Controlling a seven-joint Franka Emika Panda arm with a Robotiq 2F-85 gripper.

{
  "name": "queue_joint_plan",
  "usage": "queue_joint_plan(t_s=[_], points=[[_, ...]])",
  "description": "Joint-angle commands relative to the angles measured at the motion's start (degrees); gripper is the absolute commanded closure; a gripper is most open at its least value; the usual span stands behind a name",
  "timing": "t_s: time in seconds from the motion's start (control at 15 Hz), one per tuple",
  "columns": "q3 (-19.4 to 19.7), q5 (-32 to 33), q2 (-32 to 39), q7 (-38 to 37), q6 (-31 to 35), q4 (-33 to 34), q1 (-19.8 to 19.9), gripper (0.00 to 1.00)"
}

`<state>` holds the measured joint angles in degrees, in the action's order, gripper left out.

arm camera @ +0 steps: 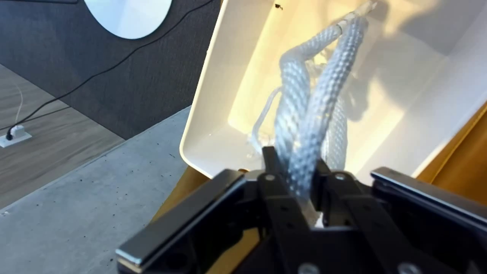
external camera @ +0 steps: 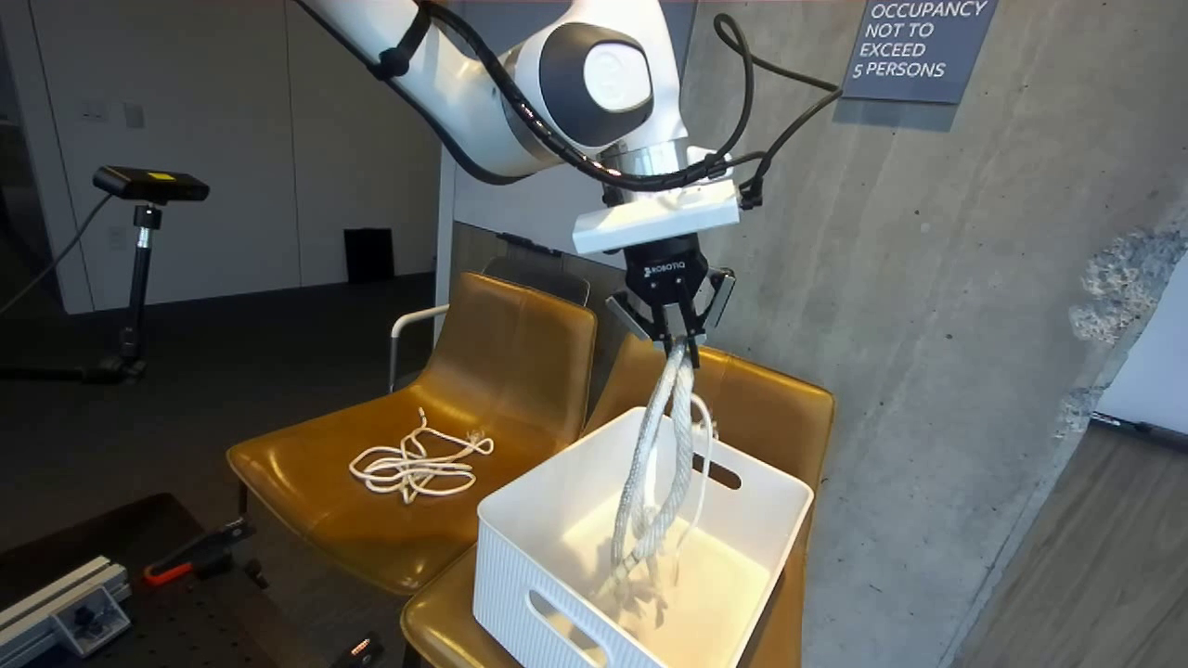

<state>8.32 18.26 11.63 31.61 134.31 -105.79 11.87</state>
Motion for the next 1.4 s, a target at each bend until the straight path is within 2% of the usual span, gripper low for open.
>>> queue_joint_plan(t_s=[0.0, 0.2, 0.4, 0.67, 0.93, 1.33], points=[[-0.6, 0.1, -2.6, -1.1, 2.0, -2.5, -1.0, 0.46], [-1.2, 0.2, -4.2, -1.5, 2.3, -3.9, -2.0, 0.23], [-2.9, 0.3, -6.8, -2.7, 4.0, -8.4, -4.4, 0.02], [-6.6, -0.3, -8.8, -6.1, 7.7, -15.5, -8.8, 0.0], [-11.0, -1.1, -7.5, -9.9, 11.3, -20.8, -13.7, 0.0], [-15.3, -0.1, 0.7, -14.1, 17.7, -22.9, -18.6, 0.0]])
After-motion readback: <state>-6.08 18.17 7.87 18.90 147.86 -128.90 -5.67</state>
